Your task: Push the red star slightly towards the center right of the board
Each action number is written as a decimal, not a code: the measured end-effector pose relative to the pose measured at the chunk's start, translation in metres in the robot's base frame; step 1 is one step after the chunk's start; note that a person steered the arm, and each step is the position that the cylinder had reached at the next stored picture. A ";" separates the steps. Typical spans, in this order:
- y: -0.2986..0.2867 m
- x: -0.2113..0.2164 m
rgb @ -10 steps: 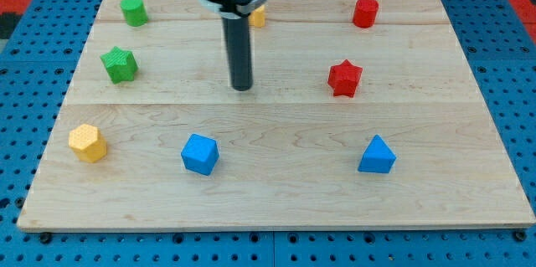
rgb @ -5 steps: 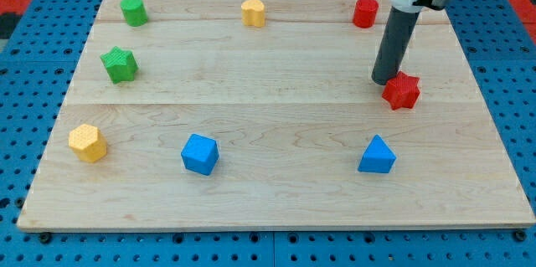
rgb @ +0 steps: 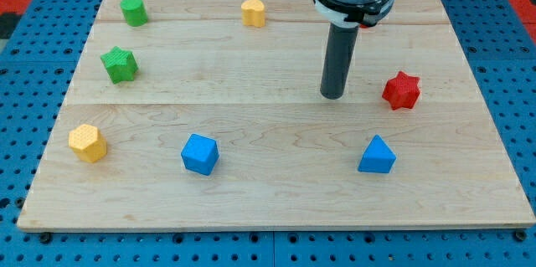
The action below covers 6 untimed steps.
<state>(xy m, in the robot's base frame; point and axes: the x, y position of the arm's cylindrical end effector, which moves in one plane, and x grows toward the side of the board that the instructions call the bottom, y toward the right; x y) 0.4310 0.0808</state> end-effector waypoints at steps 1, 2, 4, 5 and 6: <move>-0.005 0.015; 0.014 0.018; 0.062 0.040; 0.118 0.042; 0.116 0.012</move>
